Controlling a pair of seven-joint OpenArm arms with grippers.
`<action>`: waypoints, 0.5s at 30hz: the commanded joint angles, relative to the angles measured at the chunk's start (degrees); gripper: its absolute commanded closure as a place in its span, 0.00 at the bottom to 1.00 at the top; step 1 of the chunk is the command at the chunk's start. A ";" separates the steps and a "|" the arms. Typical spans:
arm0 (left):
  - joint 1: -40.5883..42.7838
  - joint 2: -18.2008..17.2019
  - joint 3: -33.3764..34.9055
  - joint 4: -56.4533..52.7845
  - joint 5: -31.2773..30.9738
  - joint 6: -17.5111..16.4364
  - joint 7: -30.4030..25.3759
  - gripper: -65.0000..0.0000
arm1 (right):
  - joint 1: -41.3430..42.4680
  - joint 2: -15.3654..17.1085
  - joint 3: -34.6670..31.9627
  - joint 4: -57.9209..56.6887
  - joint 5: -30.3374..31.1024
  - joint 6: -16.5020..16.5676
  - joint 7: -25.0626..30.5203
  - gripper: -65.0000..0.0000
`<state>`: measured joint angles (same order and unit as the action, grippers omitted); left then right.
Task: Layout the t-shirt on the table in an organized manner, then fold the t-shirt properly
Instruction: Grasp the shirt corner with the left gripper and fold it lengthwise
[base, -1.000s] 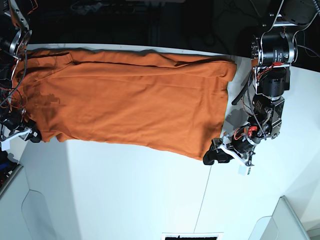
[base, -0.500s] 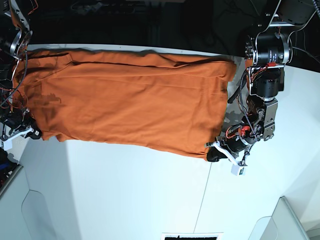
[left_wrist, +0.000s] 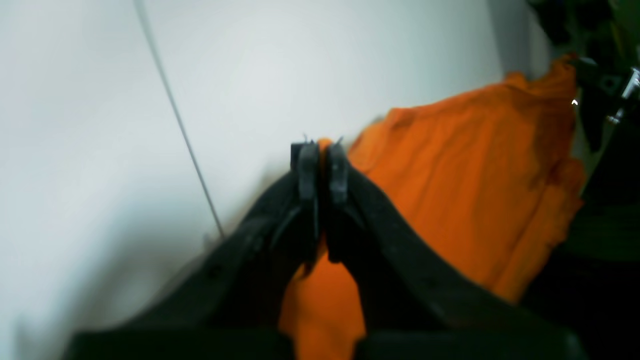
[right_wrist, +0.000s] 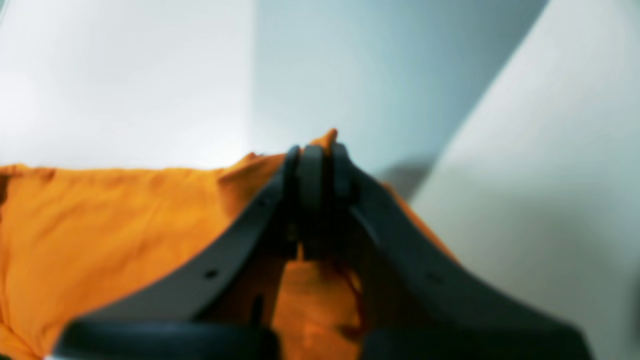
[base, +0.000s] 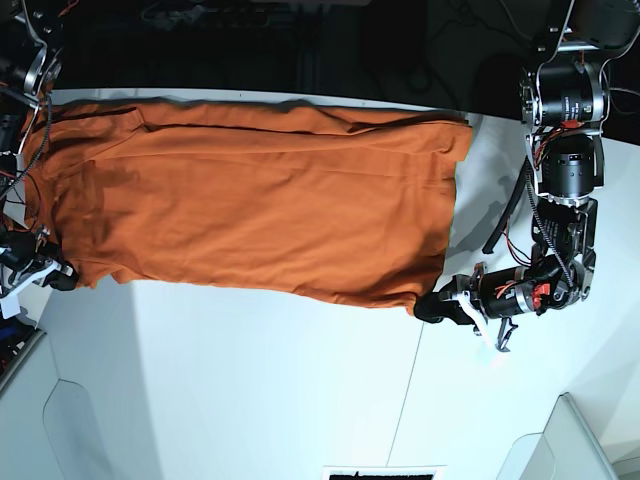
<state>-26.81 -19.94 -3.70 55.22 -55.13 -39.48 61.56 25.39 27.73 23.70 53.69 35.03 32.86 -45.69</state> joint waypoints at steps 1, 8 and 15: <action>-0.59 -1.70 -0.26 1.66 -3.69 -0.52 1.75 1.00 | -0.15 1.55 0.17 3.26 2.12 0.37 -0.20 1.00; 5.40 -8.68 -0.26 8.28 -21.77 -0.52 13.92 1.00 | -11.23 4.66 1.42 16.61 8.57 0.37 -2.99 1.00; 11.67 -13.77 -0.26 17.07 -29.87 -0.52 18.43 1.00 | -20.83 6.45 7.10 22.21 11.56 0.42 -4.48 1.00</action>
<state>-13.89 -32.73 -3.68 71.37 -83.29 -39.90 80.42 3.70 32.69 30.30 74.87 45.58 33.06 -51.22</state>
